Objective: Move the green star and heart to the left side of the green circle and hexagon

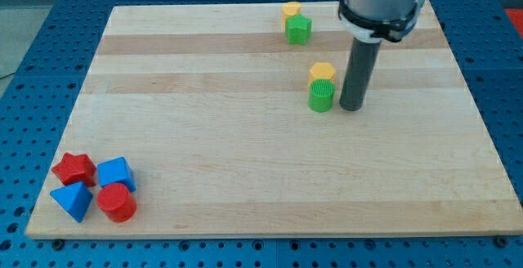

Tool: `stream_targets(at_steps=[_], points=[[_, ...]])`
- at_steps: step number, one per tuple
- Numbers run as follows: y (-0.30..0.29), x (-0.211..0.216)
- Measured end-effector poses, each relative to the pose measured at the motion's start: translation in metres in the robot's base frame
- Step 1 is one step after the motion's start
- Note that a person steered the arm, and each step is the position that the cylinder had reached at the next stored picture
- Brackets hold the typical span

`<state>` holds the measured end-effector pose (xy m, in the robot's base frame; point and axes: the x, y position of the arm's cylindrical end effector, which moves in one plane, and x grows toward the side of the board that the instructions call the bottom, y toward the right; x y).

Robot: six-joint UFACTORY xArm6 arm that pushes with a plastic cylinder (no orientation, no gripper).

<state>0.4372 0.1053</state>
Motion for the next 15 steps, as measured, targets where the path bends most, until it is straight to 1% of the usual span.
stream_targets(at_steps=[2, 3, 4, 5, 6, 7, 8, 9, 11, 12, 13, 14, 15], points=[[-0.026, 0.000], [-0.018, 0.000], [0.032, -0.045], [0.045, -0.121], [0.033, -0.181], [-0.010, -0.191], [-0.047, -0.167], [-0.051, -0.167], [-0.031, -0.244], [-0.055, -0.240], [-0.073, -0.184], [-0.073, -0.149], [-0.073, -0.160]])
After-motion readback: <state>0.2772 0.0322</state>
